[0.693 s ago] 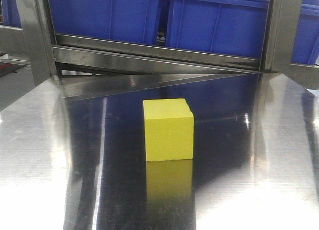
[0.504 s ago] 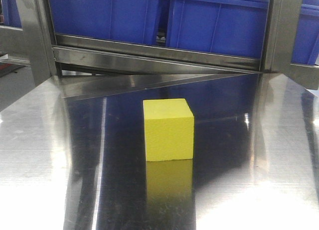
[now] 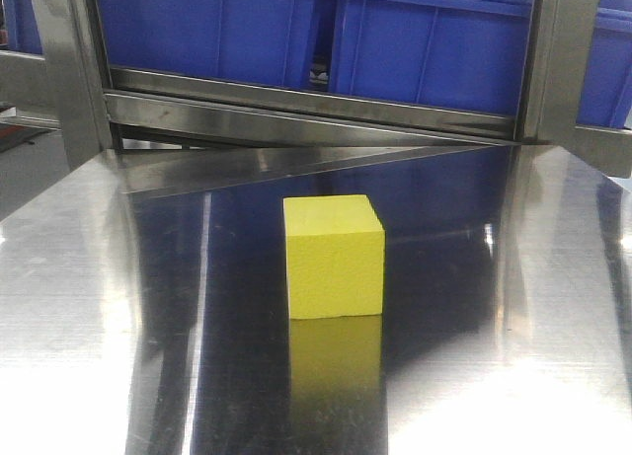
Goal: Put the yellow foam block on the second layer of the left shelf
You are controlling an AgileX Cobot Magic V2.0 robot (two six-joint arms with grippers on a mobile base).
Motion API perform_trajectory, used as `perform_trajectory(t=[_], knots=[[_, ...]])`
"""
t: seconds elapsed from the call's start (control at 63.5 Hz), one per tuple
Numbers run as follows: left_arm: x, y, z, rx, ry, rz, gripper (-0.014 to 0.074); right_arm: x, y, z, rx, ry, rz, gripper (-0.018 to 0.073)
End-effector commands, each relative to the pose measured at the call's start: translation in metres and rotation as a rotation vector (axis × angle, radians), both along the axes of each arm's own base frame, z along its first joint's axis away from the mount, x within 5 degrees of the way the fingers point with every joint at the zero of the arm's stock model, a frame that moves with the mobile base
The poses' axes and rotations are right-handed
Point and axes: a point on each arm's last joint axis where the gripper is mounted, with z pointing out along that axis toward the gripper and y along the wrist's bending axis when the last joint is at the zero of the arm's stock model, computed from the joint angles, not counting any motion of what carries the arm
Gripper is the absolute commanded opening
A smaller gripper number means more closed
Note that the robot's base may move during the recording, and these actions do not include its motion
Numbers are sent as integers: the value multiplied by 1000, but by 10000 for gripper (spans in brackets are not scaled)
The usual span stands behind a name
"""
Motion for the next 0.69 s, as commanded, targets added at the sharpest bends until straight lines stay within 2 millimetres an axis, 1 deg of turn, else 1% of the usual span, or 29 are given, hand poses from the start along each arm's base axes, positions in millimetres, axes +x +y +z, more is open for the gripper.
perform_trajectory(t=[0.0, 0.079, 0.142, 0.205, 0.268, 0.362, 0.504, 0.551, 0.583, 0.614, 0.677], knots=[[0, -1, -1, -15, -67, -11, 136, -5, 0, 24, -22, -165, -1, 59], [0, -1, -1, -15, -67, -11, 136, -8, 1, 39, -24, -209, -2, 59], [0, -1, -1, -15, -67, -11, 136, -14, 1, 58, -26, -244, -2, 59], [0, -1, -1, -15, -67, -11, 136, -18, 1, 74, -25, -250, -1, 59], [0, -1, -1, -15, -67, -11, 136, -23, 1, 94, -25, -245, -3, 59], [0, -1, -1, -15, -67, -11, 136, -23, 1, 119, -20, -157, -7, 59], [0, -1, -1, -15, -67, -11, 136, -11, 0, 150, -11, -3, -5, 66], [0, -1, -1, -15, -67, -11, 136, -7, 0, 156, -10, 33, 9, 95], [0, -1, -1, -15, -67, -11, 136, -3, 1, 160, -9, 53, 23, 134], [0, -1, -1, -15, -67, -11, 136, 1, 2, 164, -9, 76, 38, 190], [0, -1, -1, -15, -67, -11, 136, 9, 4, 170, -10, 138, 66, 338]])
